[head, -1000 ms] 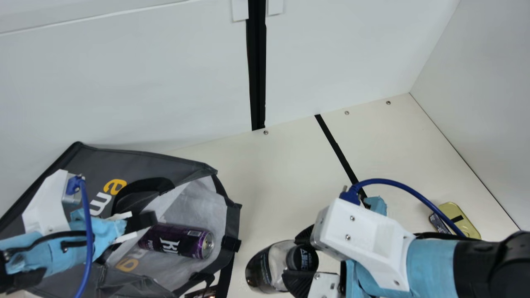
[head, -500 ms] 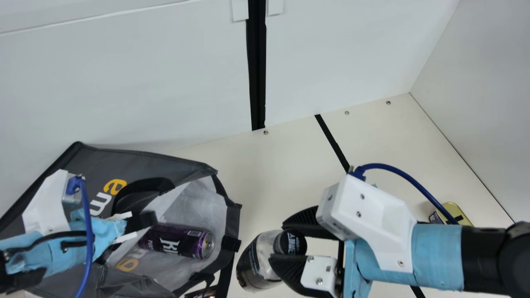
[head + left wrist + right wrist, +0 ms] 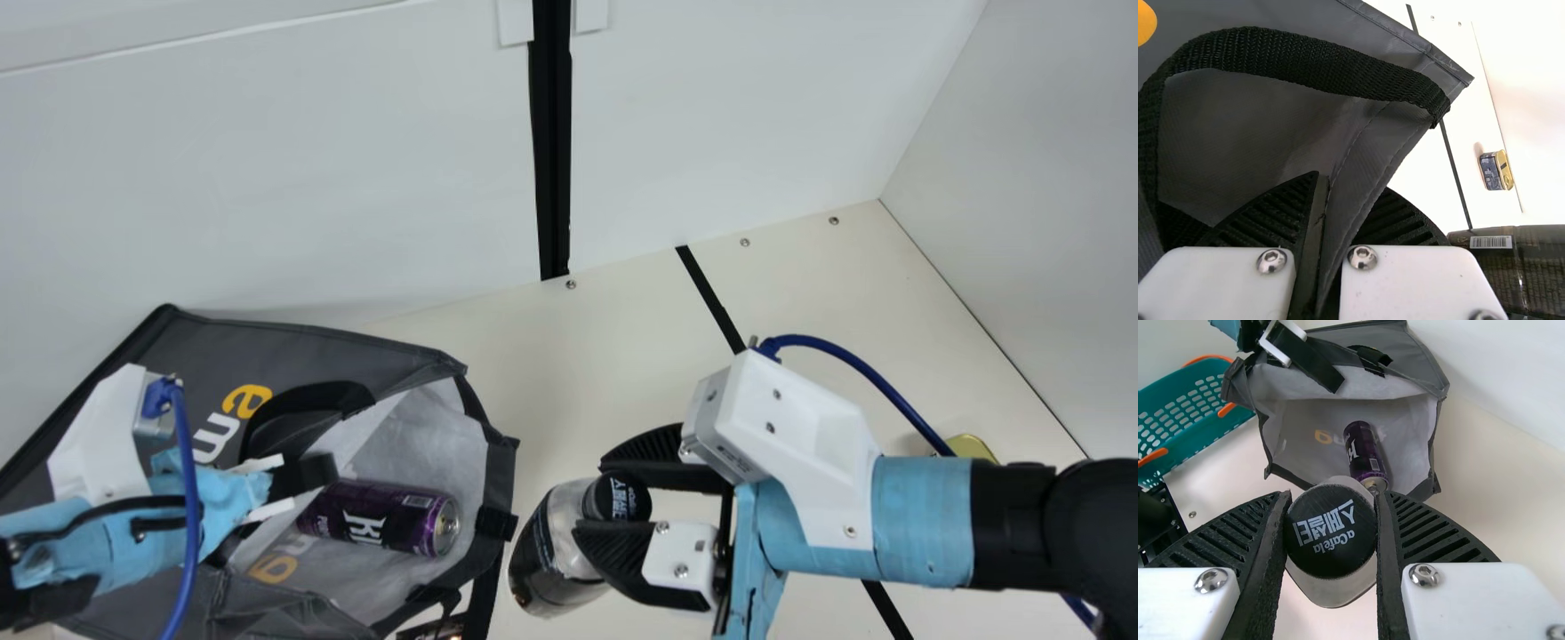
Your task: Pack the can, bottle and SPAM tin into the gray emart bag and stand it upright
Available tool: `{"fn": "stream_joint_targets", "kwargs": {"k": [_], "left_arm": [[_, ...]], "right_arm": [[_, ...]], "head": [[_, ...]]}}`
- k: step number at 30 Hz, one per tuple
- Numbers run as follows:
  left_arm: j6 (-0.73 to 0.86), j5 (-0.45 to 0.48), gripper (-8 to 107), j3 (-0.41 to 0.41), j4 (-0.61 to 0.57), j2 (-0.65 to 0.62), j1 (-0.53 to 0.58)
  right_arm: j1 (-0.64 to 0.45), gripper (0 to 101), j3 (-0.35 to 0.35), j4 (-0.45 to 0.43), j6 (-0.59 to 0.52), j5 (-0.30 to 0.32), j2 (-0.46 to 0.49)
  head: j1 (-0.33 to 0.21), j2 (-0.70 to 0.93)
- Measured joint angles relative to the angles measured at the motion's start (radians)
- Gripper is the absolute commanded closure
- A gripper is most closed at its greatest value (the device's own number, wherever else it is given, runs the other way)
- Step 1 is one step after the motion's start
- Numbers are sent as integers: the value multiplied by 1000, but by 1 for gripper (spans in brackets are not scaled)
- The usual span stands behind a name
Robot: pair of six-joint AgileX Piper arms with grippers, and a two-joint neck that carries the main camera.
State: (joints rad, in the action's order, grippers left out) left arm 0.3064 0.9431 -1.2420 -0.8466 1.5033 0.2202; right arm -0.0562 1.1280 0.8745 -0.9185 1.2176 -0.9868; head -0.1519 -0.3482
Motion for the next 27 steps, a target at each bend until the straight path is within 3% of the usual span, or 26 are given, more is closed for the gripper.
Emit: {"fn": "stream_joint_targets", "kwargs": {"k": [6,27], "left_arm": [[0,0,107,0,0,0,0],[0,0,107,0,0,0,0]], "right_arm": [[44,101,-36,22,-1,-54,-13],[385,101,-140,47,40,-469,-125]], "head": [[0,0],[0,2]]}}
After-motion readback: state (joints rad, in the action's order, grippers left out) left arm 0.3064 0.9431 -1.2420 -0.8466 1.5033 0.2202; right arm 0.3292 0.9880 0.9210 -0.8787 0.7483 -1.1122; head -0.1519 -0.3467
